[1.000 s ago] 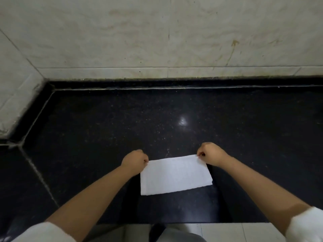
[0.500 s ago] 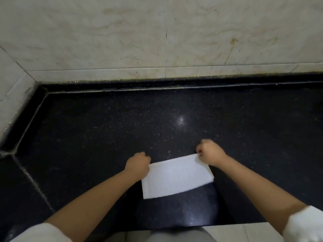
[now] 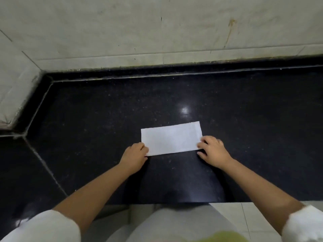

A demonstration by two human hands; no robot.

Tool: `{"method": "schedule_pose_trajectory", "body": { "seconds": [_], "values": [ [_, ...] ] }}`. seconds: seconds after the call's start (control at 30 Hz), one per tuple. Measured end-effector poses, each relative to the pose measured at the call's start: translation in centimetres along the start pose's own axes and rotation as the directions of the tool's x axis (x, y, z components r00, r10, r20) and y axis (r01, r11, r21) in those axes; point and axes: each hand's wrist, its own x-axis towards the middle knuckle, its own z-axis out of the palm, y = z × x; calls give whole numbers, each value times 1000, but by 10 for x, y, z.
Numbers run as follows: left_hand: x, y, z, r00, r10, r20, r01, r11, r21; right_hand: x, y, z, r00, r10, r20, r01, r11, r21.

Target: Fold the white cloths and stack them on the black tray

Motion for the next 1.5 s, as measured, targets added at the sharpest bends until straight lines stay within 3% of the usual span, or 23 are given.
{"method": "schedule_pose_trajectory", "body": {
  "seconds": [0.1, 0.2, 0.37, 0.5, 0.6, 0.77, 0.87, 0.97, 1.1, 1.2, 1.37, 1.5],
  "values": [
    [-4, -1, -5, 999, -23, -47, 23, 1000, 1, 3, 4, -10, 991, 132, -22, -129, 984, 120],
    [13, 7, -21, 981, -129, -145, 116, 989, -95, 13, 1, -24, 925, 368, -95, -342, 916, 209],
    [55, 50, -28, 973, -182, -140, 139, 952, -273, 27, -21, -20, 822, 542, 173, -565, 813, 142],
    [63, 70, -3, 982, -190, -7, 180, 940, -290, 34, -30, -17, 749, 620, 233, -661, 727, 187],
    [62, 70, 9, 979, -203, 3, 196, 944, -265, 33, -32, -15, 739, 639, 213, -674, 709, 208],
    [64, 69, 10, 981, -192, -35, 175, 945, -277, 33, -36, -23, 800, 591, 106, -578, 709, 406],
    [58, 57, 6, 979, -162, -124, 103, 919, -381, 37, -56, -35, 846, 533, -11, -398, 646, 651],
    [39, 26, 2, 945, -223, -237, 93, 883, -460, 45, -101, -43, 889, 436, -140, -210, 660, 721],
    [4, -30, 21, 877, -424, -226, 249, 805, -539, 57, -162, -20, 976, 169, -138, -61, 818, 572],
    [-25, -58, 37, 826, -513, -233, 317, 765, -560, 56, -184, 17, 992, -48, -117, 74, 972, 225],
    [-43, -68, 49, 826, -502, -256, 279, 758, -589, 42, -172, 37, 976, -176, -131, 202, 954, 221],
    [-32, -54, 48, 882, -361, -302, 134, 808, -574, 33, -150, 20, 957, -234, -172, 260, 955, 146]
  ]
}}
